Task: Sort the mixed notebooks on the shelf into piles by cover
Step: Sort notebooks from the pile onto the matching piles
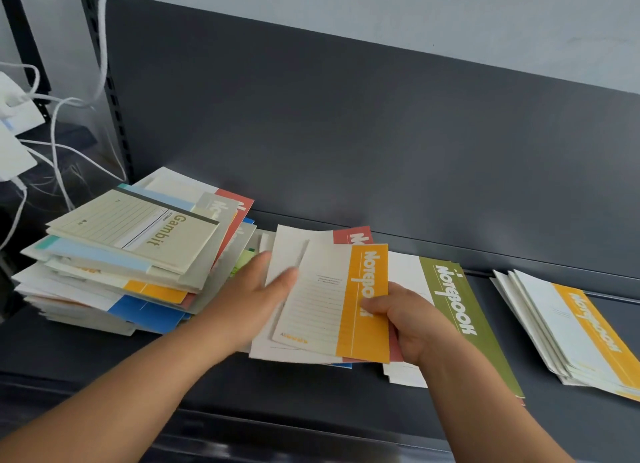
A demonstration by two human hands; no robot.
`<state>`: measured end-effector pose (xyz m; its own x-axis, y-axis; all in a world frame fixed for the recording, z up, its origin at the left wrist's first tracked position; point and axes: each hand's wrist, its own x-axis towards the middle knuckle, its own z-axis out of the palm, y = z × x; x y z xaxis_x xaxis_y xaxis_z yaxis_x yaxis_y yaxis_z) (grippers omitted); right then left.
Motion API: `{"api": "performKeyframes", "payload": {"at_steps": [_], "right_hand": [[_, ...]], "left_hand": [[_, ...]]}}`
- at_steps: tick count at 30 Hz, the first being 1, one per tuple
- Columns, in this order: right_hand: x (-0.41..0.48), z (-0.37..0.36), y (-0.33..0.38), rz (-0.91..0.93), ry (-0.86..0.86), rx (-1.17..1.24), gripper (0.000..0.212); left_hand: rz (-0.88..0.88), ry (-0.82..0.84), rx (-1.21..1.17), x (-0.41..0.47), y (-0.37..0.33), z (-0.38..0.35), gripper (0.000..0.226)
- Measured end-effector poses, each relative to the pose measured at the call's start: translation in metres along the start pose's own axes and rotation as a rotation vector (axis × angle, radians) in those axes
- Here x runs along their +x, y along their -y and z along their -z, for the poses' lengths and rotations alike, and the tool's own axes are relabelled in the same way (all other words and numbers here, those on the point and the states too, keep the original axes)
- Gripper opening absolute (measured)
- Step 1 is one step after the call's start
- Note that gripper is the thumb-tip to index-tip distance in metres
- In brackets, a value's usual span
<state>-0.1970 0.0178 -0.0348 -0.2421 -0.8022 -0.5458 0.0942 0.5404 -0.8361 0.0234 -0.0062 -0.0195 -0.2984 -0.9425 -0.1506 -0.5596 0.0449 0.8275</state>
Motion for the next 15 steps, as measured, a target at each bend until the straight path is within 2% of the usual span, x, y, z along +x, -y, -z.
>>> {"api": "performKeyframes", "payload": {"at_steps": [1, 4, 9, 10, 12, 13, 15], "right_hand": [[-0.001, 0.003, 0.000, 0.021, 0.001, 0.001, 0.025], [-0.007, 0.012, 0.000, 0.080, -0.005, 0.039, 0.026], [-0.016, 0.023, 0.005, 0.177, 0.064, 0.117, 0.027], [-0.017, 0.024, 0.006, 0.188, 0.064, 0.107, 0.027], [-0.020, 0.024, 0.007, 0.205, 0.062, 0.075, 0.025], [-0.020, 0.023, 0.007, 0.214, 0.069, 0.065, 0.025], [-0.021, 0.024, 0.004, 0.209, 0.082, 0.072, 0.025]], "left_hand": [[0.041, -0.070, -0.075, 0.005, 0.003, 0.002, 0.051], [0.168, -0.174, -0.296, 0.013, 0.004, 0.004, 0.057], [0.276, -0.121, -0.397, 0.020, 0.003, 0.004, 0.083], [0.284, -0.102, -0.400, 0.021, -0.001, 0.003, 0.073], [0.273, -0.062, -0.439, 0.017, -0.014, 0.003, 0.036], [0.276, -0.038, -0.479, 0.015, -0.020, 0.002, 0.025], [0.293, 0.053, -0.594, 0.014, -0.023, -0.002, 0.021]]}}
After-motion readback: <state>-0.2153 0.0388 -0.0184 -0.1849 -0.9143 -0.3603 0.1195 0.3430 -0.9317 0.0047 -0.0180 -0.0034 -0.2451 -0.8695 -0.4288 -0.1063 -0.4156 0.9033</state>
